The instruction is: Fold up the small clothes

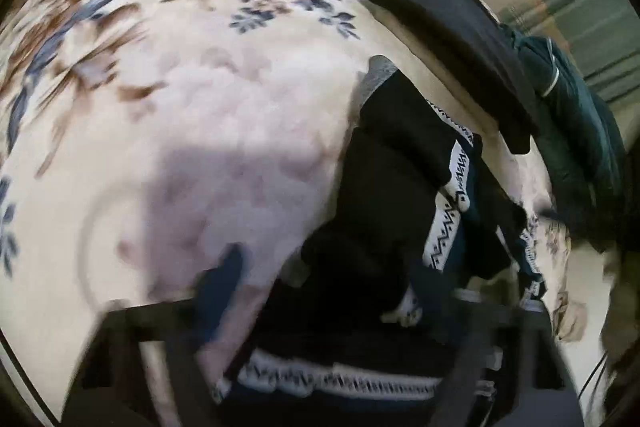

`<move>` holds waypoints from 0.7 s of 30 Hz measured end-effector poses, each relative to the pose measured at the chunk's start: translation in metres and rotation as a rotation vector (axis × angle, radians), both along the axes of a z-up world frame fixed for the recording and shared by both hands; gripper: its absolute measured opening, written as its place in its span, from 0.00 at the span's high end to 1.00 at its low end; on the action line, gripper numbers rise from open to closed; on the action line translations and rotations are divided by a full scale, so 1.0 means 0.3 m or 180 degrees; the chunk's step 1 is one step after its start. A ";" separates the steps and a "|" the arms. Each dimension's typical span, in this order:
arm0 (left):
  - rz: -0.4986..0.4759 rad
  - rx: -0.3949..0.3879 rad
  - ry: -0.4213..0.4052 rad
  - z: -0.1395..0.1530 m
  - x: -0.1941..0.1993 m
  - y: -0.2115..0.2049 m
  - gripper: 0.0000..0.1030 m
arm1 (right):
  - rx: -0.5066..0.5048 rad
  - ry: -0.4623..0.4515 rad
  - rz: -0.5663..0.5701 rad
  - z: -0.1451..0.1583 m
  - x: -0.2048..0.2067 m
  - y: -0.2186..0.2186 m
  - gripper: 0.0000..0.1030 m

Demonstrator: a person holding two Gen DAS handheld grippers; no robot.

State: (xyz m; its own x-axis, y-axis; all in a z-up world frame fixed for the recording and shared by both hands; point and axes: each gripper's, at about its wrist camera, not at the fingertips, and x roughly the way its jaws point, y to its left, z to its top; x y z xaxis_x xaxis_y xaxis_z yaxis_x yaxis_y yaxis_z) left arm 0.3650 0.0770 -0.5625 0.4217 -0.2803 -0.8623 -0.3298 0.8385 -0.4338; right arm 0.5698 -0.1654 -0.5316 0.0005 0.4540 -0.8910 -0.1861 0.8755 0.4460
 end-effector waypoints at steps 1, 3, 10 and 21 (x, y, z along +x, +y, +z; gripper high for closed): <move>-0.0080 0.0006 -0.0007 -0.013 0.015 0.002 0.76 | 0.0029 0.0035 0.0204 -0.031 0.053 0.102 0.44; -0.0148 0.0014 -0.0041 -0.033 0.009 -0.004 0.79 | 0.0045 0.0109 0.0395 -0.077 0.124 0.216 0.44; -0.0131 -0.0143 -0.0107 -0.060 0.004 0.015 0.85 | 0.0041 0.0390 0.0943 -0.243 0.240 0.489 0.97; -0.0063 -0.0386 0.0005 -0.062 0.023 0.052 0.81 | 0.0019 0.0556 0.0374 -0.324 0.354 0.414 0.97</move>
State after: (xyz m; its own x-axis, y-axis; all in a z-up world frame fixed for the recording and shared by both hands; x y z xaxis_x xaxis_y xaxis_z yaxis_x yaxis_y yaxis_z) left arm 0.3719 0.0926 -0.5810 0.4136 -0.3909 -0.8223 -0.3145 0.7862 -0.5319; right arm 0.6759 -0.0413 -0.6288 -0.2070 0.4470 -0.8702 -0.2062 0.8496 0.4855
